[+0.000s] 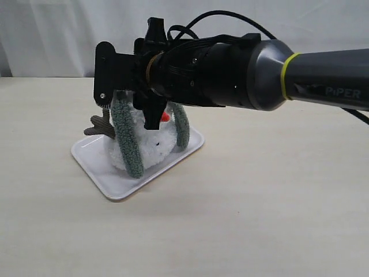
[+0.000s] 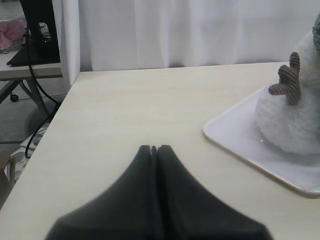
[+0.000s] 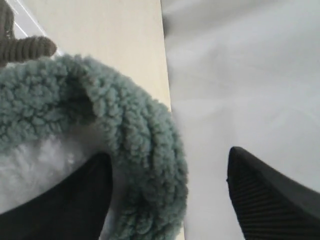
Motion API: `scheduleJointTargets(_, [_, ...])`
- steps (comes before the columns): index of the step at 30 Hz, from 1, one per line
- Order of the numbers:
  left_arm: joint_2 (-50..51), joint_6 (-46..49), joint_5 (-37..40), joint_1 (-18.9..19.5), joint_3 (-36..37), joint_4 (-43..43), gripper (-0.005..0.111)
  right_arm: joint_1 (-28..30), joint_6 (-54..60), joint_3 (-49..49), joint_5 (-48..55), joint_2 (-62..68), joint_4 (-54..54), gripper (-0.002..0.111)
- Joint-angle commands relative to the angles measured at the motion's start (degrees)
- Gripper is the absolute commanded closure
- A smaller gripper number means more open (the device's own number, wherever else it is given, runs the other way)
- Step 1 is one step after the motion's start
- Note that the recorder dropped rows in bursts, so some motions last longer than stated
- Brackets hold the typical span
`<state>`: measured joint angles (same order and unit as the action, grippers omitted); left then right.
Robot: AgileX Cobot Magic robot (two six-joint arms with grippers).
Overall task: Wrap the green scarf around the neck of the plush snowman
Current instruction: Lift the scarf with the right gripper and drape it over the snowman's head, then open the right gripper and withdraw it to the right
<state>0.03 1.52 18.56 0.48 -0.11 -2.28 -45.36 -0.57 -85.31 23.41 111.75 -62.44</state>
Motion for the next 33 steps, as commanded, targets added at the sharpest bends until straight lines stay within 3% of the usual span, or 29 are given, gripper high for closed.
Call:
scheduleJointTargets(1, [0.0,-0.1,-0.9,-0.3,0.1,0.0,0.107,-2.1,-0.8,0.1,3.9,-1.4,2.5,0.045])
scheduleJointTargets(10, [0.0,-0.1,-0.9,-0.3,0.1,0.0,0.107,-2.7,-5.2,0.1,10.8,-5.3,8.0,0.045])
scheduleJointTargets(16, [0.0,-0.1,-0.9,-0.3,0.1,0.0,0.107,-1.7,-28.9,0.1,20.2,-8.1,8.0,0.045])
scheduleJointTargets(19, [0.0,-0.1,-0.9,-0.3,0.1,0.0,0.107,1.0,-36.9,0.1,22.8,-8.7,14.3,0.048])
scheduleJointTargets(26, [0.0,-0.1,-0.9,-0.3,0.1,0.0,0.107,13.0,-19.3,0.1,21.6,-7.1,52.5,0.051])
scheduleJointTargets(29, [0.0,-0.1,-0.9,-0.3,0.1,0.0,0.107,18.0,-13.4,0.1,23.4,-5.3,63.1,0.052])
scheduleJointTargets(33, [0.0,-0.1,-0.9,-0.3,0.1,0.0,0.107,21.2,-10.2,0.4,23.1,-1.3,68.5,0.058])
